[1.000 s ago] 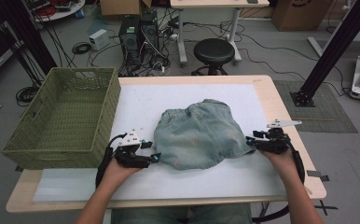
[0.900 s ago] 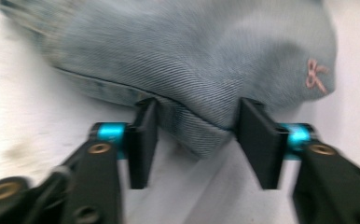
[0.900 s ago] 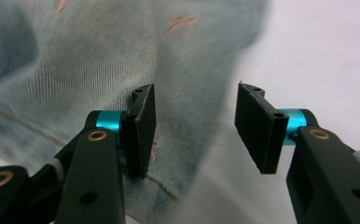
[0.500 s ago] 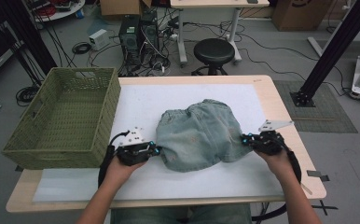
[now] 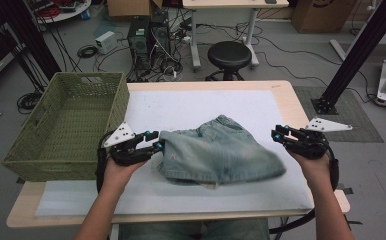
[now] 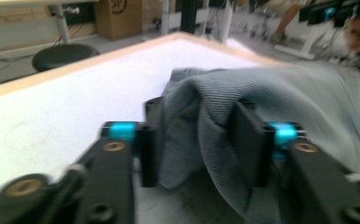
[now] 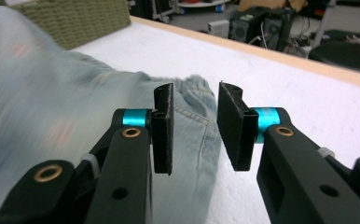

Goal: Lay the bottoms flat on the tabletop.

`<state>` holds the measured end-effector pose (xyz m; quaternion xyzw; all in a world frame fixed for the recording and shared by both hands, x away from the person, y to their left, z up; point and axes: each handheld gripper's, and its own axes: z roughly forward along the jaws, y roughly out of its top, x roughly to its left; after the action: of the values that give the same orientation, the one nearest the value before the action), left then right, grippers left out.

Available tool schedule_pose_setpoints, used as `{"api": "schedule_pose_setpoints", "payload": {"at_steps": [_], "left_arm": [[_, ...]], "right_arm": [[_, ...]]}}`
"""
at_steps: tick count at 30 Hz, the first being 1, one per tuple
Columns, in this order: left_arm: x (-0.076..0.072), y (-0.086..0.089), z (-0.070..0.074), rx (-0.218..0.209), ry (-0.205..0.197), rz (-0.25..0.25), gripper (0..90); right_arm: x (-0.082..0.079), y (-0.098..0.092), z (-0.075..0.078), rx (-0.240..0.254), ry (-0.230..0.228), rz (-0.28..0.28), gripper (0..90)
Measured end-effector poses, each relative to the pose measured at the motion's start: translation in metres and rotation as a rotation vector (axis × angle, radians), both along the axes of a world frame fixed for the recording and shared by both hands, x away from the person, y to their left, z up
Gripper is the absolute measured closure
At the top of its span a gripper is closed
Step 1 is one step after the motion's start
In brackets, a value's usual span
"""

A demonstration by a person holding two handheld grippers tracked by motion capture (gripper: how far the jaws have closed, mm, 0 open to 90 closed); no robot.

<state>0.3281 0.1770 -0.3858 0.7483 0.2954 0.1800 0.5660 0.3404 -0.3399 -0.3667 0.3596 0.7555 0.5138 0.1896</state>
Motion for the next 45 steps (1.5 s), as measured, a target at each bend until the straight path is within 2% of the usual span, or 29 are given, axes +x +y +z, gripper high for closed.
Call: {"api": "schedule_pose_setpoints", "payload": {"at_steps": [1, 3, 6, 9, 11, 13, 16, 19, 20, 24, 27, 30, 31, 32, 33, 35, 36, 39, 41, 42, 45], "left_arm": [[0.001, -0.002, -0.002, 0.018, 0.007, 0.006, 49.7], [0.002, -0.004, -0.004, 0.021, 0.011, 0.017, 44.9], [0.001, 0.000, -0.002, 0.008, 0.014, 0.026, 40.8], [-0.001, 0.003, 0.005, -0.006, -0.009, 0.030, 37.7], [-0.003, 0.005, 0.011, -0.036, -0.029, 0.025, 37.0], [-0.004, 0.004, 0.014, -0.046, -0.041, 0.022, 34.4], [0.000, 0.000, 0.014, -0.036, -0.029, 0.027, 33.8], [0.013, -0.007, 0.009, -0.018, 0.023, 0.053, 32.2], [0.018, -0.010, 0.005, 0.007, 0.044, 0.073, 32.2], [0.038, -0.023, -0.019, 0.073, 0.172, 0.110, 32.2], [0.048, -0.032, -0.035, 0.134, 0.257, 0.095, 32.2], [0.055, -0.041, -0.048, 0.174, 0.324, 0.062, 36.3], [0.055, -0.044, -0.051, 0.189, 0.334, 0.049, 43.5], [0.055, -0.047, -0.053, 0.204, 0.322, 0.050, 49.1], [0.055, -0.048, -0.052, 0.213, 0.303, 0.052, 59.2], [0.057, -0.048, -0.051, 0.188, 0.312, 0.034, 74.8], [0.058, -0.048, -0.051, 0.186, 0.313, 0.020, 78.9], [0.058, -0.044, -0.043, 0.177, 0.261, 0.011, 81.3], [0.059, -0.040, -0.033, 0.155, 0.197, 0.027, 81.5], [0.060, -0.038, -0.026, 0.123, 0.170, 0.037, 81.7], [0.065, -0.034, -0.004, 0.082, 0.085, 0.047, 81.8]], "right_arm": [[0.001, 0.001, -0.003, -0.008, 0.006, -0.006, 65.4], [0.004, 0.004, -0.009, -0.051, 0.024, -0.011, 64.6], [0.007, 0.007, -0.015, -0.074, 0.038, -0.006, 62.1], [0.010, 0.010, -0.020, -0.096, 0.062, -0.007, 57.2], [0.013, 0.013, -0.025, -0.105, 0.087, -0.008, 51.9], [0.016, 0.018, -0.032, -0.133, 0.115, -0.010, 48.6], [0.021, 0.028, -0.041, -0.190, 0.145, -0.006, 45.8], [0.030, 0.038, -0.048, -0.233, 0.180, -0.016, 43.7], [0.034, 0.041, -0.050, -0.251, 0.192, -0.021, 42.9], [0.050, 0.053, -0.063, -0.318, 0.234, -0.027, 44.9], [0.055, 0.061, -0.072, -0.375, 0.253, 0.014, 57.5], [0.052, 0.066, -0.070, -0.398, 0.209, 0.036, 75.3], [0.051, 0.066, -0.069, -0.403, 0.200, 0.037, 77.6], [0.051, 0.066, -0.069, -0.408, 0.194, 0.041, 79.5], [0.050, 0.066, -0.068, -0.406, 0.195, 0.037, 81.0], [0.049, 0.064, -0.066, -0.398, 0.180, 0.030, 84.1], [0.048, 0.063, -0.064, -0.391, 0.169, 0.025, 84.6], [0.045, 0.056, -0.053, -0.331, 0.124, 0.002, 85.4], [0.045, 0.048, -0.043, -0.280, 0.097, -0.015, 85.7], [0.045, 0.046, -0.038, -0.260, 0.085, -0.019, 85.7], [0.047, 0.042, -0.021, -0.232, 0.038, -0.037, 85.8]]}}
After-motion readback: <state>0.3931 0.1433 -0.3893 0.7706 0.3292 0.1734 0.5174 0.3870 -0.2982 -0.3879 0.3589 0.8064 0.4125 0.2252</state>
